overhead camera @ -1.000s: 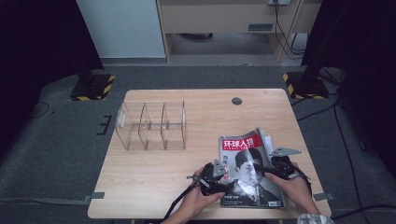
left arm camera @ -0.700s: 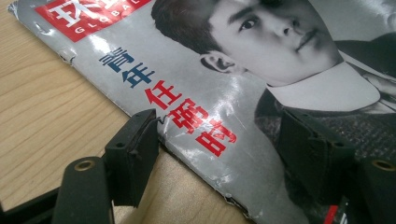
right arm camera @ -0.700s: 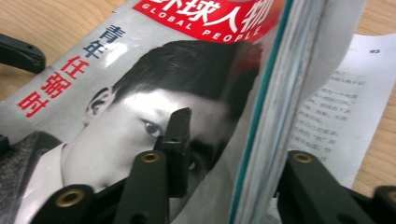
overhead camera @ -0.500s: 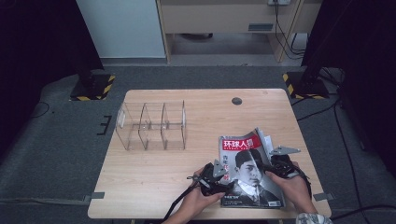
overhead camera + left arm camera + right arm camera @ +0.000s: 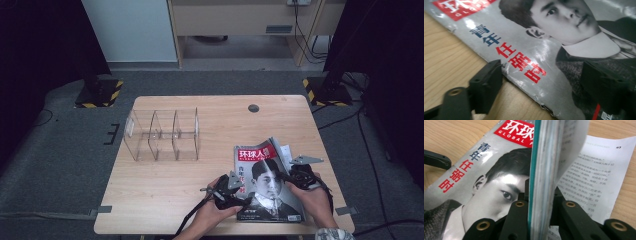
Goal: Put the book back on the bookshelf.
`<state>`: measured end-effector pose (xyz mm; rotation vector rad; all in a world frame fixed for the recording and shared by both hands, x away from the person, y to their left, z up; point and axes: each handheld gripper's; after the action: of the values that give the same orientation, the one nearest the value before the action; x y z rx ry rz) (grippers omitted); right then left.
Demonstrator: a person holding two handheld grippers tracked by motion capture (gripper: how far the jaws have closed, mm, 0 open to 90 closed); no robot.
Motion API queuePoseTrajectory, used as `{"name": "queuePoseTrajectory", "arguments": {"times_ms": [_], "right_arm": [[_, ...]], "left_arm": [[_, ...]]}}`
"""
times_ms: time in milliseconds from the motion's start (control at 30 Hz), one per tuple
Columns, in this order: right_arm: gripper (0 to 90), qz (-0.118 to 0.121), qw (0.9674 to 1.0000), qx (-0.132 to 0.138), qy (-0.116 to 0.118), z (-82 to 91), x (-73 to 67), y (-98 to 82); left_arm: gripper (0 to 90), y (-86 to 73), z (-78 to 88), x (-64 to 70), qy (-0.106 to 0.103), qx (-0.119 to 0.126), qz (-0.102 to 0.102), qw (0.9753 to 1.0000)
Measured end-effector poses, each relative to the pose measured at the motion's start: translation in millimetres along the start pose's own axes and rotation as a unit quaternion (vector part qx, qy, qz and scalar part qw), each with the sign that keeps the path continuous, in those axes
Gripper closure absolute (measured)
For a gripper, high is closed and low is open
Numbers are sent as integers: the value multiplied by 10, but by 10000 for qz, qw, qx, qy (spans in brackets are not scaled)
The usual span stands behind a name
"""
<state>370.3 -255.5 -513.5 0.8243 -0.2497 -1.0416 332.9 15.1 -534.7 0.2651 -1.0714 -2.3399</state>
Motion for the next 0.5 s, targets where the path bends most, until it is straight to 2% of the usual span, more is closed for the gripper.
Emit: {"name": "queuePoseTrajectory", "arguments": {"times_ms": [67,100,167,233,300,333,367,400,500], "right_arm": [[834,-2,10000,29,17,2,3,3],[848,-27,10000,78,34,13,0,5],[857,2,9999,102,55,25,2,8],[869,-18,9998,187,79,45,-4,17],[873,-7,9997,237,109,58,-3,20],[875,-11,9996,255,145,65,0,20],[875,-11,9996,255,145,65,0,20],[876,-46,9994,285,175,72,1,24],[877,-19,9991,358,212,86,5,28]], "left_arm": [[121,2,2,-24,-90,17,17,10000],[83,5,13,-62,-62,163,4,9998],[83,15,17,-93,-35,211,13,9998],[66,55,0,-164,14,186,108,9998],[57,91,-27,-250,-32,212,176,9996],[56,110,-53,-306,48,200,185,9996],[60,110,-53,-306,48,200,185,9996],[67,118,-59,-360,65,190,333,9992],[70,105,-33,-394,69,178,441,9988]]}}
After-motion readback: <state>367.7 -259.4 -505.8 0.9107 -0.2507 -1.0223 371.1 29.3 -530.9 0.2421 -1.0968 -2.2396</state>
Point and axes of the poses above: each handheld gripper's, and its own axes: z roughly backward along the jaws, y roughly out of its top, x roughly to its right, and after that the axes turned 3 degrees about -z, right-handed
